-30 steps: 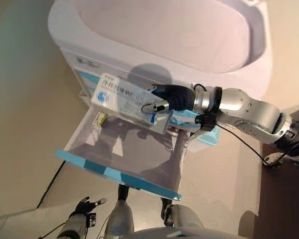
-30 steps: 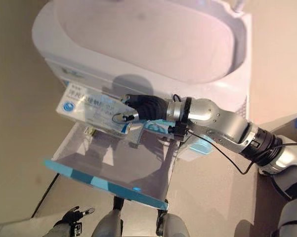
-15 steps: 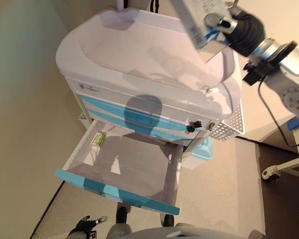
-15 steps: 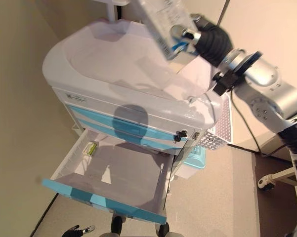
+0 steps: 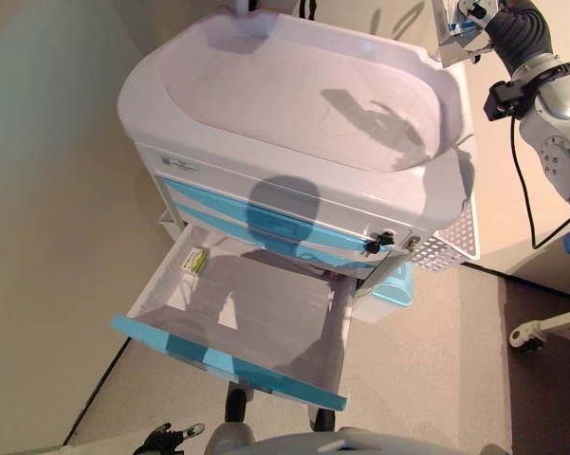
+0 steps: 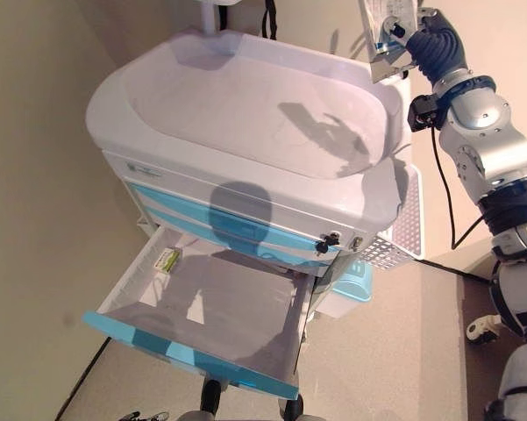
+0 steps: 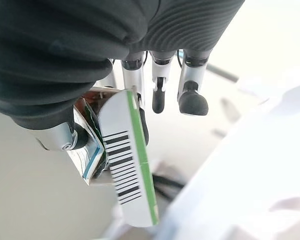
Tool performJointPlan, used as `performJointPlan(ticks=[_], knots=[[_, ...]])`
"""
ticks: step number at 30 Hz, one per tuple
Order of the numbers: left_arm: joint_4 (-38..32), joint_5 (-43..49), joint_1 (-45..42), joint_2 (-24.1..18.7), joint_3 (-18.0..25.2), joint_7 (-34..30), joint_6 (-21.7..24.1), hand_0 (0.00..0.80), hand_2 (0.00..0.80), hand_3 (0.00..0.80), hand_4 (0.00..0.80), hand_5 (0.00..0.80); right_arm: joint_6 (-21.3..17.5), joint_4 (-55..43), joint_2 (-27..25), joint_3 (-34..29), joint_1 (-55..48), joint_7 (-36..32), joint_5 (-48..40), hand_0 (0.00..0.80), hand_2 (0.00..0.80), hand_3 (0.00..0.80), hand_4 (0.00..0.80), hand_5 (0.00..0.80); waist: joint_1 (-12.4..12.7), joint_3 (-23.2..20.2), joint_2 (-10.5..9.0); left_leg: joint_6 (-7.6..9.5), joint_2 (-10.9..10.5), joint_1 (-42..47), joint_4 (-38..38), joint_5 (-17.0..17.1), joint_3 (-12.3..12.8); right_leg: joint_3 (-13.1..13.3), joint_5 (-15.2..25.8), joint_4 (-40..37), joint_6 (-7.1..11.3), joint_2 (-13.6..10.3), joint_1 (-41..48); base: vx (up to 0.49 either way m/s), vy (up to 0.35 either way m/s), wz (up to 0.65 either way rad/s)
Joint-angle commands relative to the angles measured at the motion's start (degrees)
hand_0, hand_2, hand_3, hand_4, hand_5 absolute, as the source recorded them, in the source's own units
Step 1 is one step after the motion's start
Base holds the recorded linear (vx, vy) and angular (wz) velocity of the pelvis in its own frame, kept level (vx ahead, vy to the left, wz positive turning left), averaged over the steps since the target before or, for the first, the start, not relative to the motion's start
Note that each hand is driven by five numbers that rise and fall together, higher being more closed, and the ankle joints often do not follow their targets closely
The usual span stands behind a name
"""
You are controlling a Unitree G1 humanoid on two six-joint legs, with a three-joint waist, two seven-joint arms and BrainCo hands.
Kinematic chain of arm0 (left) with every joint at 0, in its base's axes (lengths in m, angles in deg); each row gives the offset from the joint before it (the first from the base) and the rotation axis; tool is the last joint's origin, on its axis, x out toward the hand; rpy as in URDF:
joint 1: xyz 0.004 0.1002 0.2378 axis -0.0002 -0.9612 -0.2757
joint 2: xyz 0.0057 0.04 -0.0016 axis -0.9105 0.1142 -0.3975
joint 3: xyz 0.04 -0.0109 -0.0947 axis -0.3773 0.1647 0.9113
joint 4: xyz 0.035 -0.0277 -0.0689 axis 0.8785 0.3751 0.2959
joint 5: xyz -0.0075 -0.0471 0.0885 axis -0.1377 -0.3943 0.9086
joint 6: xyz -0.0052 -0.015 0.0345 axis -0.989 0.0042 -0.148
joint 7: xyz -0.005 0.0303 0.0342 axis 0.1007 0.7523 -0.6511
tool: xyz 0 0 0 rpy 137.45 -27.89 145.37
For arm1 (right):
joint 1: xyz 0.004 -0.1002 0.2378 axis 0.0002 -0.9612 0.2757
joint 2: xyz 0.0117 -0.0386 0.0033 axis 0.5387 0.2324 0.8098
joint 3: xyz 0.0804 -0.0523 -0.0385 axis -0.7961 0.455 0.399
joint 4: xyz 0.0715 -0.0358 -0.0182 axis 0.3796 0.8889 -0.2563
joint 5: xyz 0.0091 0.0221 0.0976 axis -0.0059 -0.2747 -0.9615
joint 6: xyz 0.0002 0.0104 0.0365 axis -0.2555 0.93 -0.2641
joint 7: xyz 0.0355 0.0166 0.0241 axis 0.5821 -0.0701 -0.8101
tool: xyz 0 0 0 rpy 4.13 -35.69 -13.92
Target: Open the drawer and pick up the medicine
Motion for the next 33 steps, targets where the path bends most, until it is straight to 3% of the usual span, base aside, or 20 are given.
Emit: performJointPlan(ticks=[1,5,11,20,26,27,33], knots=[[-0.29,-0.65,2.25,-3.37,-0.40,2.44,0.59,0.000,0.000,0.000,0.000,0.000,0.60,3.33,0.65,1.99,10.68,4.49,13.12,0.800,0.800,0.800,0.800,0.800,0.97,3.98,-2.80,1.86,-4.37,-0.67,5.15,-4.64,0.37,-0.33,-1.72,4.13,2.53,-1.77,-0.14,-0.056,-0.012,0.16],[-1.50,-1.07,3.49,-3.54,-1.63,3.67,1.42,0.000,0.000,0.000,0.000,0.000,1.69,8.23,3.63,2.98,13.31,6.30,20.96,0.800,0.800,0.800,0.800,0.800,1.97,7.06,-1.69,2.17,-5.16,-3.75,7.73,-4.60,-1.48,-1.01,-2.67,7.40,2.01,-2.44,-2.67,-0.104,-0.013,0.25],[-2.99,-3.01,5.91,-3.27,-3.76,4.42,2.21,0.000,0.000,0.000,0.000,0.000,1.97,17.99,9.32,4.10,17.67,6.44,22.66,0.800,0.800,0.800,0.800,0.800,3.48,12.07,0.04,2.88,-7.22,-9.32,15.04,-6.32,-3.77,-1.23,-5.48,16.12,0.83,-3.90,-7.88,-0.081,-0.002,0.25],[-3.70,-4.16,9.62,-2.29,-7.15,5.18,2.56,0.000,0.000,0.000,0.000,0.000,2.56,26.91,11.52,6.21,21.51,5.62,23.81,0.800,0.800,0.800,0.800,0.800,4.73,15.32,1.42,3.23,-8.90,-14.29,21.26,-7.71,-6.31,-2.67,-8.81,24.96,-0.12,-5.70,-11.72,-0.038,-0.019,0.26],[-5.02,-4.82,10.43,-2.17,-8.10,5.10,2.99,0.000,0.000,0.000,0.000,0.000,2.49,29.40,11.06,7.70,22.41,4.56,24.38,0.800,0.800,0.800,0.800,0.800,5.17,16.13,1.78,2.87,-9.18,-14.90,21.52,-7.44,-7.74,-3.69,-9.48,26.27,-0.21,-6.24,-12.03,-0.006,-0.032,0.15],[-4.44,-4.86,10.80,-2.19,-8.17,5.00,3.01,0.000,0.000,0.000,0.000,0.000,2.47,30.30,11.05,8.58,23.28,4.01,24.25,0.000,0.000,0.000,0.000,0.000,5.18,16.08,1.61,2.76,-9.12,-14.82,21.19,-7.25,-8.14,-4.13,-9.48,26.22,-0.17,-6.32,-11.94,-0.002,-0.032,0.13],[-3.09,-4.74,10.57,-2.51,-7.46,4.73,2.83,0.000,0.000,0.000,0.000,0.000,1.76,27.77,10.41,10.34,24.57,3.31,22.85,0.000,0.000,0.000,0.000,0.000,4.93,15.64,0.75,2.38,-8.65,-14.04,19.57,-6.50,-8.35,-4.33,-9.13,24.98,-0.06,-6.03,-11.62,-0.002,-0.012,0.03]])
